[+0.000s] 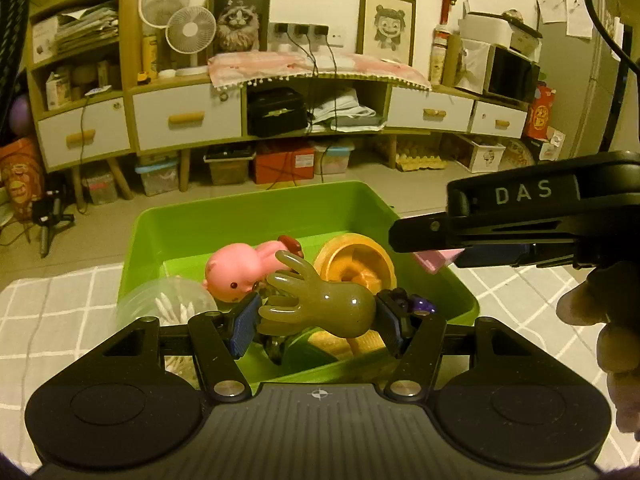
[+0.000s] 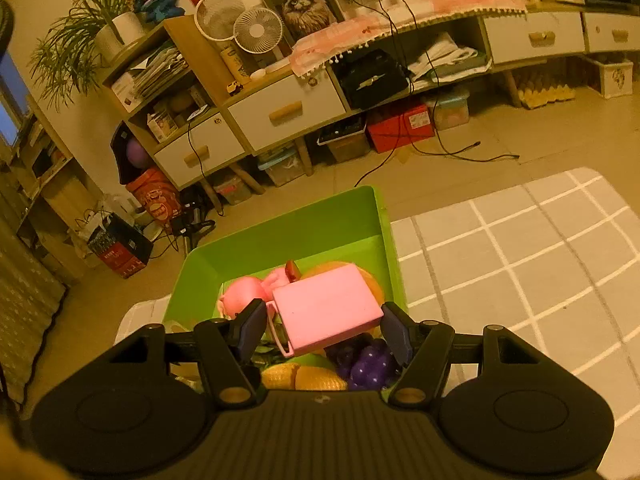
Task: Organize rigid objects
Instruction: 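Carry the octopus in the left tool and pink box in the right tool to the bin, then open both tools to release the octopus and pink box into the bin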
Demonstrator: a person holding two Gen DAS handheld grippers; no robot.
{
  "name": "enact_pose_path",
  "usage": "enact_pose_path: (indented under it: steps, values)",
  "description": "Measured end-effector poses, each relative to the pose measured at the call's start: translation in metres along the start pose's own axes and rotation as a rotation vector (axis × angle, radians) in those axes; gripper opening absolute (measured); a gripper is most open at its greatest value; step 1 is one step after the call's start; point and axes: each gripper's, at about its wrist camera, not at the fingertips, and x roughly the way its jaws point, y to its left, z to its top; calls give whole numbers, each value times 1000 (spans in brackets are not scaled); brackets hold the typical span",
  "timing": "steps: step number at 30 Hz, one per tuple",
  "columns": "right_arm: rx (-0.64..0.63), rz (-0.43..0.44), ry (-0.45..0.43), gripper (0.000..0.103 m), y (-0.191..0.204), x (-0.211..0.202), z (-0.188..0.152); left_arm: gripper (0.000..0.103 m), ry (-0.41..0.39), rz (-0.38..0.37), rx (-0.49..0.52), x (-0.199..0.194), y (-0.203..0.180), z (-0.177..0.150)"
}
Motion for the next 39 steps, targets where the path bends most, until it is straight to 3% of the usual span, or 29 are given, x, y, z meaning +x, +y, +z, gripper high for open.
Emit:
enact_pose_path:
  steps: [15, 18, 23, 25, 39]
  values:
    - [15, -13, 49, 42, -6, 27, -4, 66, 2, 29, 3, 19, -2, -4]
    - [33, -3, 53, 43, -8, 27, -4, 81, -15, 19, 6, 18, -2, -6]
    - [61, 33, 49, 60, -8, 24, -3, 93, -21, 10, 31, 15, -7, -7]
    - [57, 31, 48, 64, -6, 22, -3, 95, -27, 12, 28, 13, -7, -8]
    - [27, 20, 28, 66, 12, -3, -2, 95, -38, -6, -20, -10, -3, -3]
